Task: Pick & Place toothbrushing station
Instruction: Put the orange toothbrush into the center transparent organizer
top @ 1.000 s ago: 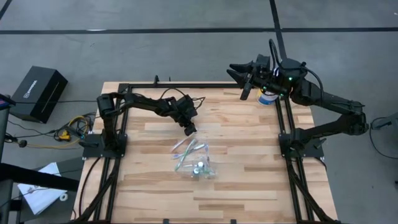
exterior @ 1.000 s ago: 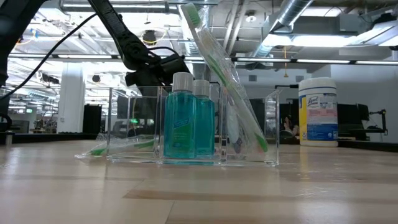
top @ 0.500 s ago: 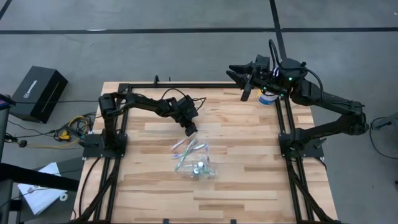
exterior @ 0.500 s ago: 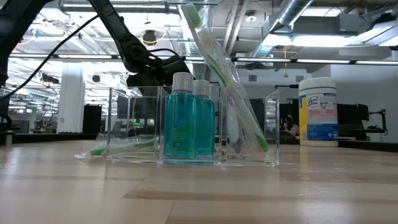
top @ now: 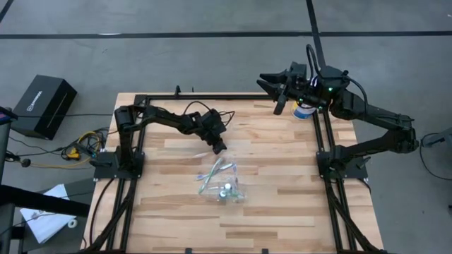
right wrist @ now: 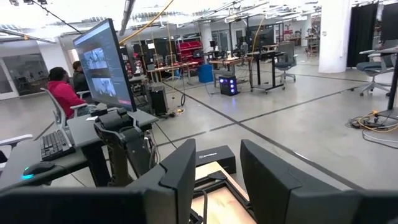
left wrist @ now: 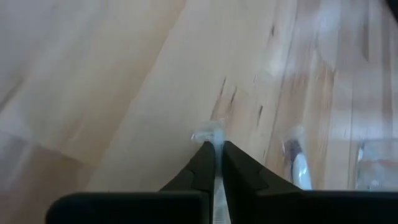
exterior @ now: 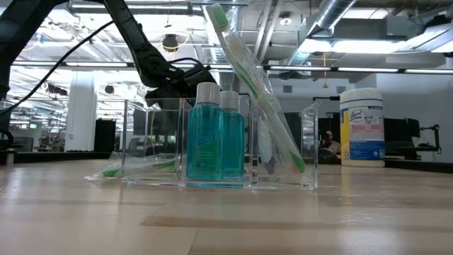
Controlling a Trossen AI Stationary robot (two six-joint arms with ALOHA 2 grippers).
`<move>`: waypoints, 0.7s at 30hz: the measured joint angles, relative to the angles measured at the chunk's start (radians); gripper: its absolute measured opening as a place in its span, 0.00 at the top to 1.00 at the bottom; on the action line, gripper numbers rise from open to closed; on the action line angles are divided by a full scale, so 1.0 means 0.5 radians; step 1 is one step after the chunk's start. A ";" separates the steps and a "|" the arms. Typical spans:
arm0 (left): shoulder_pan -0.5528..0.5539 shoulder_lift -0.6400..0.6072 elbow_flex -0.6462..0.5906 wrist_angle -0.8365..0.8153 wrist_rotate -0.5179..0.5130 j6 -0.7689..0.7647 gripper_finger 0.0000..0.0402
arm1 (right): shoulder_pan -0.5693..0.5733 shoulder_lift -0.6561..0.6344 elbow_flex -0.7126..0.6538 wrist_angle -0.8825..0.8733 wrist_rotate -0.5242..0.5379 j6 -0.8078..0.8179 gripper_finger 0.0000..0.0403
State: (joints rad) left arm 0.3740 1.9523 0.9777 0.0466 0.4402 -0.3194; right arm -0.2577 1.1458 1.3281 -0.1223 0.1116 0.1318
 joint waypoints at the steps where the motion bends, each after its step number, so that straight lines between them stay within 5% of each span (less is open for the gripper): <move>1: 0.003 -0.017 -0.001 0.028 -0.014 -0.022 0.98 | 0.000 0.000 0.000 -0.001 -0.013 0.000 0.71; 13: 0.155 -0.589 0.003 0.455 -0.092 -0.116 0.99 | 0.000 -0.001 0.000 -0.001 -0.015 -0.024 0.71; 21: 0.187 -0.989 -0.058 1.265 -0.208 -0.188 0.99 | 0.000 -0.001 0.000 -0.001 -0.020 -0.075 0.71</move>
State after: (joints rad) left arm 0.4676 1.4577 0.9490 0.6792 0.3363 -0.4134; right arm -0.2577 1.1454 1.3281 -0.1226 0.1015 0.0942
